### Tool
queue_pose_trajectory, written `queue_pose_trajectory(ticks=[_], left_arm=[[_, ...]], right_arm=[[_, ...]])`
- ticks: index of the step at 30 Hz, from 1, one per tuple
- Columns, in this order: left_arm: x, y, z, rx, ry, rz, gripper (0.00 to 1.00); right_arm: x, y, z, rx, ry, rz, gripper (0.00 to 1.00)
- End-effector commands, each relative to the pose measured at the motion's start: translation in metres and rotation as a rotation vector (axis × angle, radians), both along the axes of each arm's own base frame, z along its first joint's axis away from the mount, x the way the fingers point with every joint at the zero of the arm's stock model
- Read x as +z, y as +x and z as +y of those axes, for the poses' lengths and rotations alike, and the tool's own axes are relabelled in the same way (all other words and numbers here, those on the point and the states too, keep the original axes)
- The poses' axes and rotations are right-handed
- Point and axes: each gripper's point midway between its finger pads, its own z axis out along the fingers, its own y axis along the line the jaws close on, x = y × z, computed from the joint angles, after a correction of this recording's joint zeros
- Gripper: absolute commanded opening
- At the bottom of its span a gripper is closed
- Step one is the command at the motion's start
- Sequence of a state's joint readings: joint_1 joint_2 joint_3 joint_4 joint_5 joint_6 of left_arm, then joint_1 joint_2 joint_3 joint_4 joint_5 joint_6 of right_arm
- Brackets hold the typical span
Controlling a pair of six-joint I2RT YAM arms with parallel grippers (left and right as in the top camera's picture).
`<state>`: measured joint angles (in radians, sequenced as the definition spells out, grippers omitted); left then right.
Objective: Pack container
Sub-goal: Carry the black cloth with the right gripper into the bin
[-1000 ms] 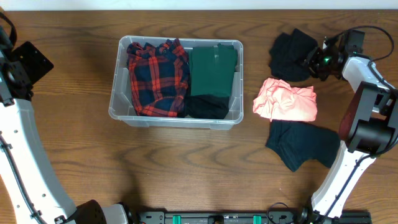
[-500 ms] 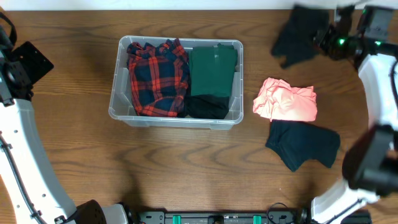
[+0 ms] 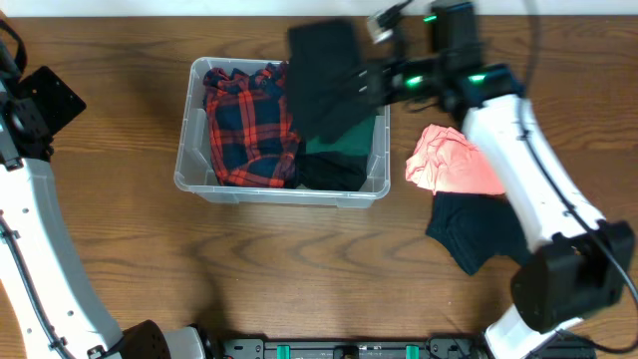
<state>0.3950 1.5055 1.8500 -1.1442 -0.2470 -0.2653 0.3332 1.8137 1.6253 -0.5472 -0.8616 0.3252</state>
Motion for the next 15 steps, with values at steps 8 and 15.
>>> queue_pose_trajectory(ticks=[8,15], left_arm=[[-0.002,-0.001,0.004,0.015,0.007,0.01,0.98],[-0.002,-0.001,0.004,0.015,0.007,0.01,0.98]], right_arm=[[-0.051,-0.02,0.034,0.077,-0.083,0.078,0.01],[-0.127,-0.039,0.028,0.102,-0.212,0.234,0.01]])
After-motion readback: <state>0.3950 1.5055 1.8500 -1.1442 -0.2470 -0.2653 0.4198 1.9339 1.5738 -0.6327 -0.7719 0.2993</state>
